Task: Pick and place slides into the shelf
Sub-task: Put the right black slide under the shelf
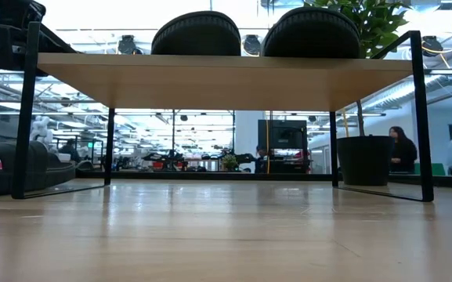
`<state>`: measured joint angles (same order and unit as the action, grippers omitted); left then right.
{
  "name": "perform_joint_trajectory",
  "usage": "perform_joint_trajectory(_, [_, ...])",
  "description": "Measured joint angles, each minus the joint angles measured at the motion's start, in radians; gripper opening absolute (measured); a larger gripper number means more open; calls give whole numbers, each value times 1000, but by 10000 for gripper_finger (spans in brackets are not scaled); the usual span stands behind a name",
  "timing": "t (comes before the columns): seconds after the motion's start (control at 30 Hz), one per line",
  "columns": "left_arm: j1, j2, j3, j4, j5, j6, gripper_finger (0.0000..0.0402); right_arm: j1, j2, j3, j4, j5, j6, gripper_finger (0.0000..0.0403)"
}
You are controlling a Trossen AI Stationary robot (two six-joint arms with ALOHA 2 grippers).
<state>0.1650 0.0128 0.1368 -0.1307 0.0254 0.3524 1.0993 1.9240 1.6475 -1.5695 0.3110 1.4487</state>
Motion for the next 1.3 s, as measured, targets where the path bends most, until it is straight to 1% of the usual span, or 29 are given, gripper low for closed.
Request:
perform_joint_trajectory(0.07, [0, 0, 0, 0, 0, 0, 21, 18, 0, 47, 6, 5, -17, 1])
perform_joint_trajectory(0.13, [0, 0, 0, 0, 0, 0, 21, 33, -2, 71, 46, 60, -48, 1])
perform_joint_trajectory(0.2, [0, 0, 0, 0, 0, 0, 21, 46, -1, 76, 116, 122, -118, 1])
perform_joint_trajectory(0.3, [0, 0, 0, 0, 0, -9, 21, 34, 2, 71, 201, 130, -168, 1])
perform_joint_trajectory(0.4, [0, 0, 0, 0, 0, -16, 21, 22, 30, 72, 219, 154, -194, 1])
perform_joint_trajectory(0.5, [0, 0, 0, 0, 0, -20, 21, -13, 79, 67, 234, 180, -252, 1])
perform_joint_trajectory(0.7, [0, 0, 0, 0, 0, -22, 21, -94, 152, 67, 384, 202, -404, 1])
perform_joint_trajectory(0.83, [0, 0, 0, -1, 0, -22, 21, -137, 186, 68, 369, 216, -424, 1])
perform_joint_trajectory(0.9, [0, 0, 0, -4, 0, -22, 21, -156, 197, 67, 358, 232, -435, 1])
perform_joint_trajectory(1.17, [0, 0, 0, -14, 0, -21, 21, -245, 198, 67, 451, 292, -523, 1])
perform_joint_trajectory(1.3, [0, 0, 0, -15, 0, -15, 21, -287, 198, 67, 515, 302, -607, 1])
